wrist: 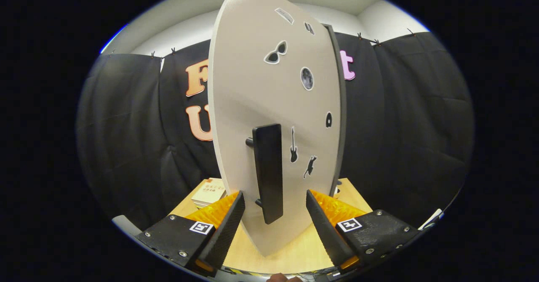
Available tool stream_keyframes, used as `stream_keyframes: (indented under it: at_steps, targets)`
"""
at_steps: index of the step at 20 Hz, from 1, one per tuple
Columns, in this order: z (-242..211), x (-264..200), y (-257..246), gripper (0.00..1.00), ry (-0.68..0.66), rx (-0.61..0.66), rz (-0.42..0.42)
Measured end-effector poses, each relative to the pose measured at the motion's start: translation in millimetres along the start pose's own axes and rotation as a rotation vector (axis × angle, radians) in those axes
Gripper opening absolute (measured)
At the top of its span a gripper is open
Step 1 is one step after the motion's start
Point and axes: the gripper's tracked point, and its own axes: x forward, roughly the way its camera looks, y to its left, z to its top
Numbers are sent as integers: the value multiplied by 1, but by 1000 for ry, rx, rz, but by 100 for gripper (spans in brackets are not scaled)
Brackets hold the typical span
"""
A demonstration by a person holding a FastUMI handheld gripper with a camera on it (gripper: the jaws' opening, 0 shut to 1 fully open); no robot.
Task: Open the shoe cabinet door, grab the shoes and put them into the shoe cabinet, then close the shoe cabinet door.
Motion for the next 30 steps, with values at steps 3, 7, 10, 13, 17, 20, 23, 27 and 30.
stream_keyframes:
  at_steps: [3, 7, 10, 13, 17, 20, 23, 27, 30]
  targets:
    - [6, 26, 29, 92, 3, -8, 42]
    - [10, 57, 61, 92, 15, -38, 99]
    - [16, 78, 77, 92, 12, -66, 124]
    - [18, 85, 83, 95, 8, -106, 132]
    - [19, 106, 92, 95, 1, -144, 151]
    - [22, 125, 99, 95, -1, -133, 172]
    - [29, 144, 105, 95, -3, -92, 191]
    - [32, 162, 107, 93, 24, -95, 221]
    - [35, 176, 109, 93, 5, -39, 212]
